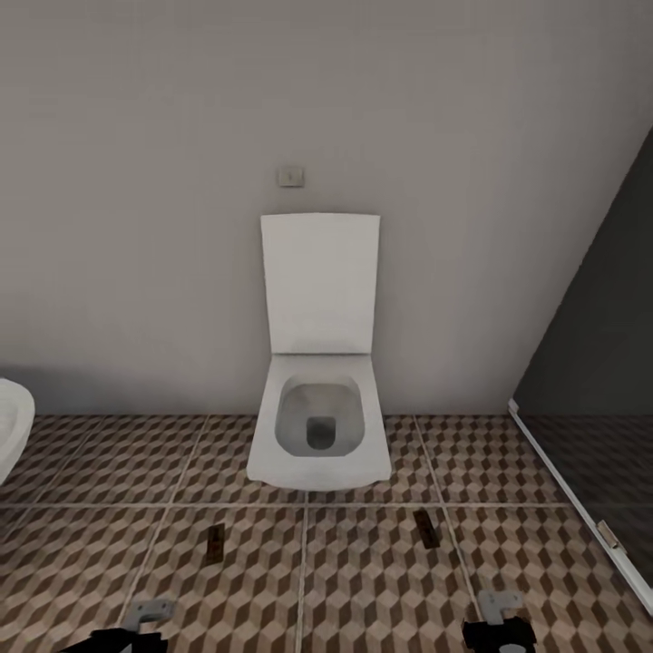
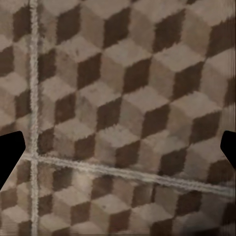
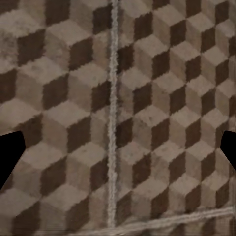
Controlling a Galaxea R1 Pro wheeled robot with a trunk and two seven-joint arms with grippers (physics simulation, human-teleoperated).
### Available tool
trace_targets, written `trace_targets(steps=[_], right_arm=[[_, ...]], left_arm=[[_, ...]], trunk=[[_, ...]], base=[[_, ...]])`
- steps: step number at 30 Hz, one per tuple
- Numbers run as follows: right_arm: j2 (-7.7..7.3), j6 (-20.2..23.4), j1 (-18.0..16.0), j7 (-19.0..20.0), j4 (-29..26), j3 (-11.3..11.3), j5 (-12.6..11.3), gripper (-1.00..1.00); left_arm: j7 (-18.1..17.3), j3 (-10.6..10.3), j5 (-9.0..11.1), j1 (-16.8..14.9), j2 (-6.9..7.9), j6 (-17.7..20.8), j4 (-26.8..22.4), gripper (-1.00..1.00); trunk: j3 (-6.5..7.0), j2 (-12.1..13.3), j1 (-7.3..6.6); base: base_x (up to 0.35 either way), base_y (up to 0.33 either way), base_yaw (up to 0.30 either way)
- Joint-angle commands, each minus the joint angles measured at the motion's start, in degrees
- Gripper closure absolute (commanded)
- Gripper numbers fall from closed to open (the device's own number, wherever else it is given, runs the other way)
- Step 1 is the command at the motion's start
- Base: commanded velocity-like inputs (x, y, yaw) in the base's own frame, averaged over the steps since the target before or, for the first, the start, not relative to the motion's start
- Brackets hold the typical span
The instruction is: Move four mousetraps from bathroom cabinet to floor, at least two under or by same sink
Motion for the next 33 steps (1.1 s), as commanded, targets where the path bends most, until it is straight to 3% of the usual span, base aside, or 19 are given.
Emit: trace_targets(steps=[1, 6, 9, 22, 33], right_arm=[[-0.01, -0.1, 0.2, -0.1, 0.0, 0.5, -0.3, -1.00], [0.01, -0.1, 2.3, -0.1, -0.1, 0.5, 3.4, -1.00], [-0.01, -0.2, 2.9, -0.1, 0.0, 0.5, 4.1, -1.00], [0.00, -6.1, 4.3, -0.1, 1.9, 0.3, 3.9, -1.00], [0.07, -6.8, 5.3, -0.1, 2.3, 0.2, 3.9, -1.00]], left_arm=[[0.0, -0.5, 0.6, 0.0, -0.10, 0.1, 0.0, -1.00], [0.0, -0.5, 0.6, 0.7, -1.27, 0.1, 0.0, -1.00], [0.0, -0.5, 0.6, 1.5, -1.92, 0.1, 0.0, -1.00], [0.0, -0.4, 0.6, 4.5, -4.73, 0.1, 0.0, -1.00], [0.0, -0.4, 0.6, 5.8, -5.18, -0.3, 0.0, -1.00]], trunk=[[0.14, 0.4, -0.24], [1.04, 2.4, -1.34], [1.58, 3.6, -1.99], [3.91, 8.8, -4.85], [5.89, 13.2, -7.27]], base=[[0.000, 0.000, 0.000], [0.000, 0.000, 0.000], [0.000, 0.000, 0.000], [0.000, 0.000, 0.000], [0.000, 0.000, 0.000]])
